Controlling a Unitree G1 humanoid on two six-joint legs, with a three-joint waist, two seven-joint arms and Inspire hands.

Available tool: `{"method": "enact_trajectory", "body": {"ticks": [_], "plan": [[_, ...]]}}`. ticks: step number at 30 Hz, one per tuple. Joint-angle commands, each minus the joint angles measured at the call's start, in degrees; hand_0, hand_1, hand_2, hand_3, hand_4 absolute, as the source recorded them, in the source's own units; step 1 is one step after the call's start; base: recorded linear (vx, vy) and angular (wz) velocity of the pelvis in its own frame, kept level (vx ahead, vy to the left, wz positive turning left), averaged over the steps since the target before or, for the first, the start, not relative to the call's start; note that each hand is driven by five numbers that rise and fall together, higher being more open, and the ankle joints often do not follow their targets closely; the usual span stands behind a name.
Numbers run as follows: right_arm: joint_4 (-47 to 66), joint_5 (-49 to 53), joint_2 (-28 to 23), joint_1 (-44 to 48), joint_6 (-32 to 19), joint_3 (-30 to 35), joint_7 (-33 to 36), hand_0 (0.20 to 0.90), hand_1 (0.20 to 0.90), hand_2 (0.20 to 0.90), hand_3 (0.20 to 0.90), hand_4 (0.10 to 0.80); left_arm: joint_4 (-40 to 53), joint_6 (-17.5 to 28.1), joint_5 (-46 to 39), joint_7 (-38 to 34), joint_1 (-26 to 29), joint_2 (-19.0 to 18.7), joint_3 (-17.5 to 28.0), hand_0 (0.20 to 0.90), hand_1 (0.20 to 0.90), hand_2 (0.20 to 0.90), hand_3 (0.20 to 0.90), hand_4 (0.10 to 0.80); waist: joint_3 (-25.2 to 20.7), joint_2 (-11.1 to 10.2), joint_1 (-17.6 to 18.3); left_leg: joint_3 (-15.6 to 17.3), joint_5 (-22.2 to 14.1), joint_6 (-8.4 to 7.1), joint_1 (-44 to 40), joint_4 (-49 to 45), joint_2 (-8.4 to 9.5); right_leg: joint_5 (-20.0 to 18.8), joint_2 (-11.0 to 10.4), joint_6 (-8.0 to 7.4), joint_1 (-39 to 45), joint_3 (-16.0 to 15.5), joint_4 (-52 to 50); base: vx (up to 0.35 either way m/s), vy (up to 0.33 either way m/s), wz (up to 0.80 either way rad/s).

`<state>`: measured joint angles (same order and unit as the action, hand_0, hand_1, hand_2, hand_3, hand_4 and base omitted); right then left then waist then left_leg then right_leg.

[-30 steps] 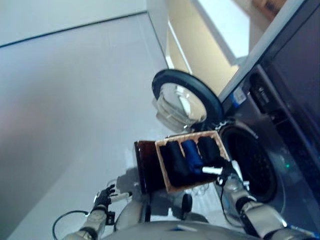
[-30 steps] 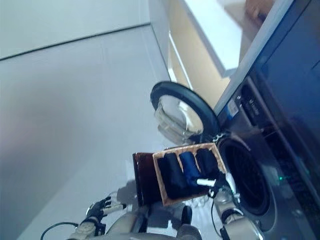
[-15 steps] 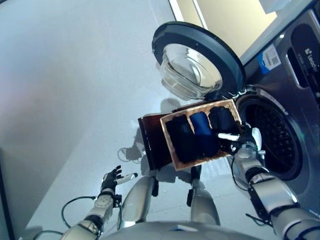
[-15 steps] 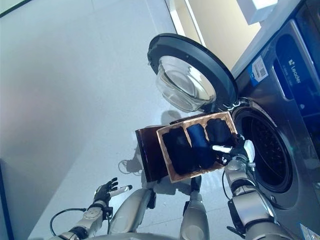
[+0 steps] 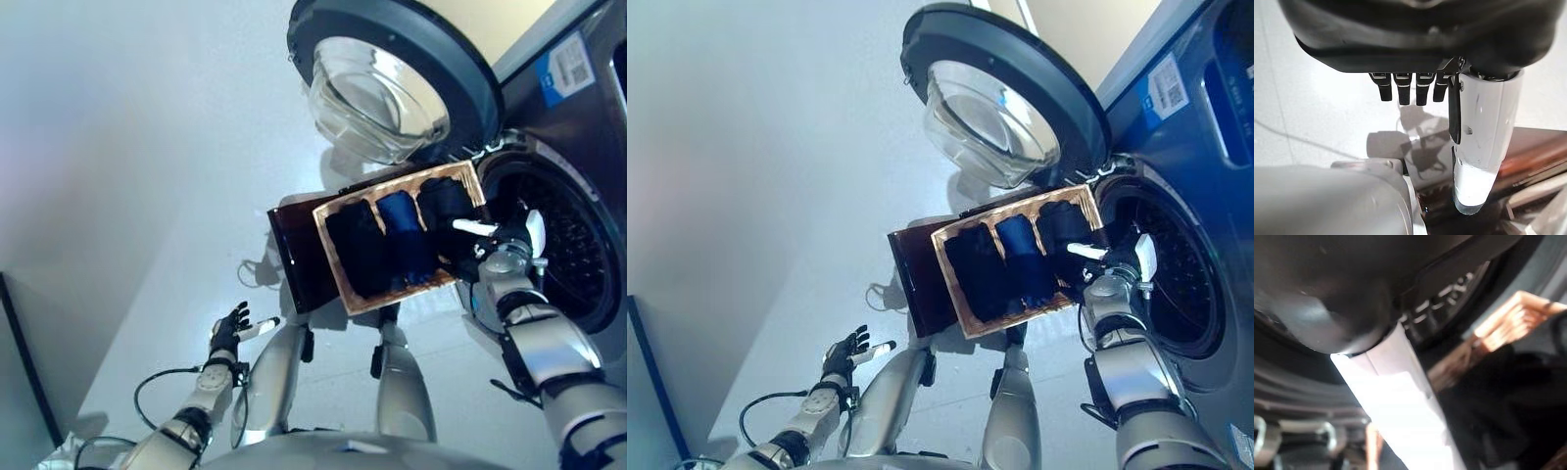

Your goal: Pick up the clothes and place them into the washing machine

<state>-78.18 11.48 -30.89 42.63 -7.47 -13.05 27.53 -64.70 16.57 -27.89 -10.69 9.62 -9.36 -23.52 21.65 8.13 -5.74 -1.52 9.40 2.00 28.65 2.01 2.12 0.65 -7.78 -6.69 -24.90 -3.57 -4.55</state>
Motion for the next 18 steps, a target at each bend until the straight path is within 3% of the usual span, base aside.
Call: {"method": "enact_trajectory", "body": {"ticks": [1, 11, 18], "plan": [[2.5, -0.18, -4.09, 1.12, -1.77, -2.03, 3.82, 0.9, 0.9, 0.9, 0.9, 0.8, -2.85, 1.42, -1.33, -2.71, 0.64, 0.54, 0.75, 0.9, 0.9, 0.9, 0.9, 0.8, -1.1, -1.71, 0.42, -0.22, -5.17, -3.78, 4.2, -9.57, 0.52, -7.95, -2.54, 1.08, -3.41, 0.2, 0.21, 0.013, -0.032, 0.0], [4.28, -0.16, 0.01, -2.45, -2.18, -2.61, 3.4, 0.9, 0.9, 0.9, 0.9, 0.8, -3.7, 2.22, -1.69, -3.39, 1.14, 0.29, 1.85, 0.9, 0.9, 0.9, 0.9, 0.8, -1.56, -3.59, 0.67, -1.33, -4.97, -3.94, 5.52, -9.95, 0.69, -7.85, -2.29, 1.13, -4.11, -1.13, -0.03, 0.002, -0.011, 0.05], [3.9, 0.48, 0.0, -3.99, -2.23, -1.93, 3.77, 0.9, 0.9, 0.9, 0.9, 0.8, -3.25, 2.61, -2.21, -3.18, 0.56, -0.14, 2.88, 0.9, 0.9, 0.9, 0.9, 0.8, -1.82, -3.76, 0.14, -1.9, -4.51, -4.02, 7.12, -9.78, 0.83, -7.73, -2.5, 1.17, -5.23, -1.96, -0.36, 0.002, -0.015, 0.12]]}}
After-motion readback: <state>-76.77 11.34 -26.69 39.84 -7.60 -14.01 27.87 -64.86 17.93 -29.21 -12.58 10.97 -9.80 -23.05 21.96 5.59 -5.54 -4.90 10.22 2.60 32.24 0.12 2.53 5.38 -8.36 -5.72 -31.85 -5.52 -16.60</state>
